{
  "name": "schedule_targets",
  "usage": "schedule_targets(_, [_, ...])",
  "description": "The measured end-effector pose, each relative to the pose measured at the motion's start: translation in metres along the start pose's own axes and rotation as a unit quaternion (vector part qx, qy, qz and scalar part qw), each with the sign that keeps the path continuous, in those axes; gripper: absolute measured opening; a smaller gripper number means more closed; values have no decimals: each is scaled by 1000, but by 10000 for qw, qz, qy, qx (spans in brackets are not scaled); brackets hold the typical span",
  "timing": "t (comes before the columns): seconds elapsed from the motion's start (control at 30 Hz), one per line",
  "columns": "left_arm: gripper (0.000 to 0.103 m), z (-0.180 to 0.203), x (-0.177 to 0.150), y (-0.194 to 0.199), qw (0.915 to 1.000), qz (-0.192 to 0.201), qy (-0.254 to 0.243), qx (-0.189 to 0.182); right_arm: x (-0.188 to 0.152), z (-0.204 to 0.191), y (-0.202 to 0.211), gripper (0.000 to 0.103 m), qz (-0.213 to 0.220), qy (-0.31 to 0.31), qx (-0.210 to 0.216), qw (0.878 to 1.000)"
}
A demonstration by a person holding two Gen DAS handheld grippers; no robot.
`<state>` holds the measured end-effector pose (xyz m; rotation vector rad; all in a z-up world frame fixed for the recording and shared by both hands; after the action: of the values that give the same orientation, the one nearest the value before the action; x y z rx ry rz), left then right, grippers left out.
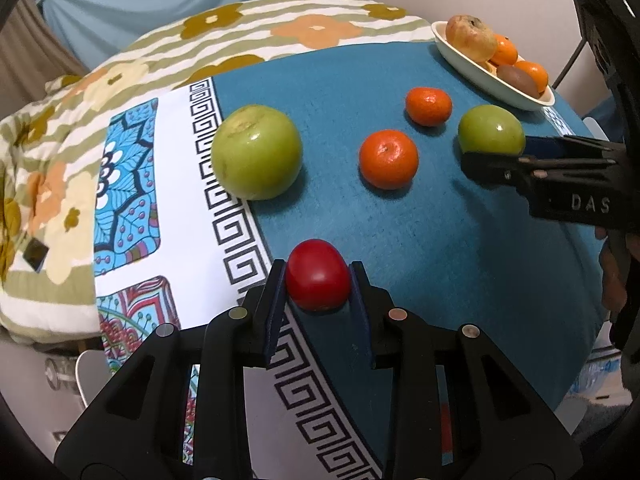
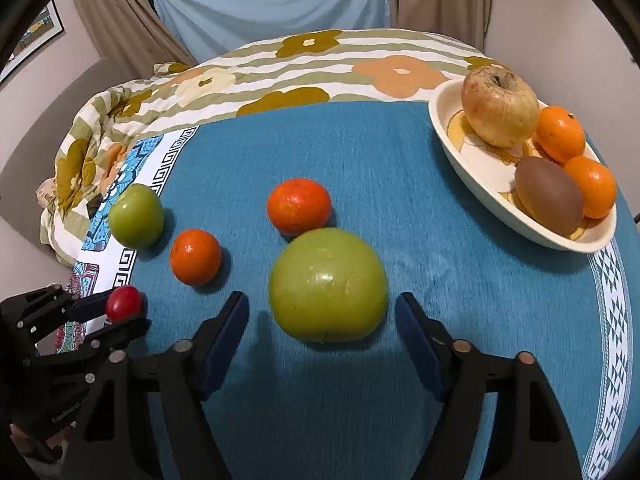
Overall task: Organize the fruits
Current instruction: 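Grasp a small red tomato with the left tool while the right tool grasps a large green apple, then lift and carry the tomato and green apple over the white bowl with both tools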
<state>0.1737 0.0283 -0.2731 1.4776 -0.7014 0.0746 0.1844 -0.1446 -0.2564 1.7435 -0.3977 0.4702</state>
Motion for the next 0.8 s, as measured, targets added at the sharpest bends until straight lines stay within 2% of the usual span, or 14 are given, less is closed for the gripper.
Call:
schedule_targets(0.13, [35, -4, -2, 2, 9999, -8, 76, 67, 5, 2, -1, 61, 48, 43, -7, 10000])
schedule_targets(0.23, [35, -7, -4, 5, 9999, 4, 138, 94, 5, 1, -3, 52, 9, 89, 10, 10000])
schedule_targets(0.6, [35, -10, -2, 26, 9990, 125, 380, 222, 2, 3, 9, 52, -30, 163, 131, 9998])
schedule_targets(0.8, [35, -5, 12, 47, 9979, 293, 485, 314, 6, 8, 29, 52, 38, 166, 237, 9996])
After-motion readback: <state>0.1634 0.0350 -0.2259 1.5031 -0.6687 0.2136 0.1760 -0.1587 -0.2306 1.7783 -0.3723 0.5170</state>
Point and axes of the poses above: each gripper's, at about its wrist camera, not at the fingertips, and y roughly against the way its jaws point, z to its right, x to its top, the point moved 6 cm from there along -y, roughly the way its jaws point, and after that the axes turned 5 degrees about x, right-handed, at the moved point
